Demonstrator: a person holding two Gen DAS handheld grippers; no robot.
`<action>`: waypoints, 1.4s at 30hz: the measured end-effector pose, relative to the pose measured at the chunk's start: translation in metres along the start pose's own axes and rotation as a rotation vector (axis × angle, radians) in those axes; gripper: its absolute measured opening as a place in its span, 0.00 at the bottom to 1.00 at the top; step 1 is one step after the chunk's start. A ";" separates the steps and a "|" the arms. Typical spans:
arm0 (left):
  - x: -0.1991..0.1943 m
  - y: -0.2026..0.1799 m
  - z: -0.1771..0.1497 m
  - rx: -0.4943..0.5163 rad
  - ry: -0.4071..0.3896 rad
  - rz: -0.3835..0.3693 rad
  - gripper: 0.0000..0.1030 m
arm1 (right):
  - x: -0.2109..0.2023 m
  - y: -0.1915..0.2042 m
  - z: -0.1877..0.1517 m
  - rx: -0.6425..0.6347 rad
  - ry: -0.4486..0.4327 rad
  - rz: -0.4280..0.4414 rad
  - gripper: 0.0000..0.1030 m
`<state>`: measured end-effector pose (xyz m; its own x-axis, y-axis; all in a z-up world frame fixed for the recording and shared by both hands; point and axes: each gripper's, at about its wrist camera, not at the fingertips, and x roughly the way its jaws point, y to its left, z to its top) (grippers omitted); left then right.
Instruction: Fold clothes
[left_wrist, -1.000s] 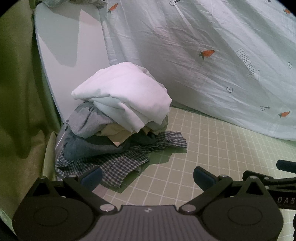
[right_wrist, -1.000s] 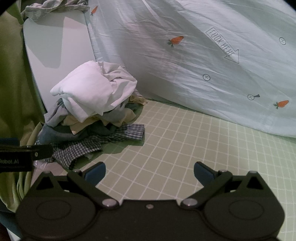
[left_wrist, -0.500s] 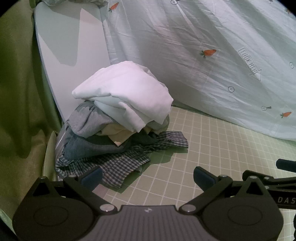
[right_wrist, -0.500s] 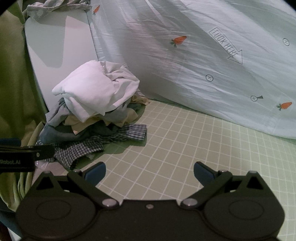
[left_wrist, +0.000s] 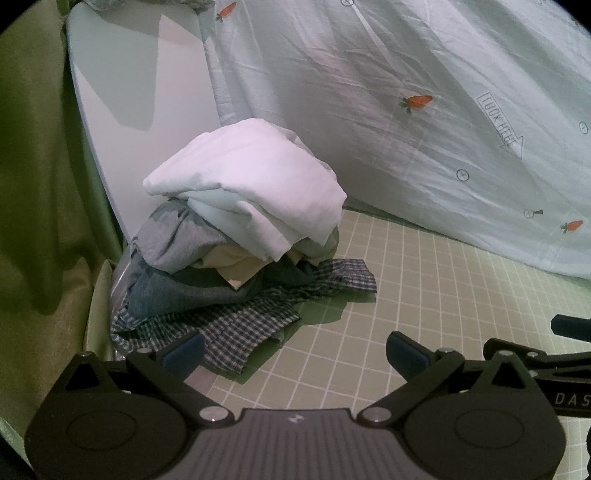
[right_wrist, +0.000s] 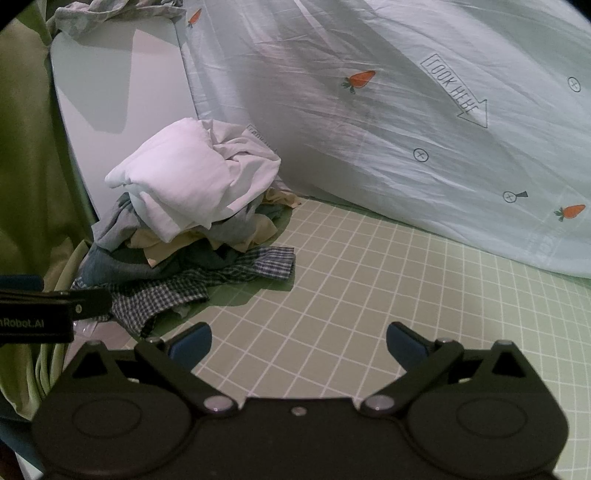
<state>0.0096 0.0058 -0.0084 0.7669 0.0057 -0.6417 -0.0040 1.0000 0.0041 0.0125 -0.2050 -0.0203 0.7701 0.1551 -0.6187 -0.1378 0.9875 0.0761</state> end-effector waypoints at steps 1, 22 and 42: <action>0.000 0.000 0.000 0.000 0.000 0.000 1.00 | 0.000 0.000 0.000 0.000 0.000 0.000 0.99; -0.001 0.002 0.000 0.004 0.007 0.006 1.00 | -0.001 0.001 -0.002 -0.003 0.002 0.006 0.99; 0.034 0.020 0.058 -0.010 -0.043 0.020 1.00 | 0.041 0.015 0.060 -0.086 -0.055 0.029 0.99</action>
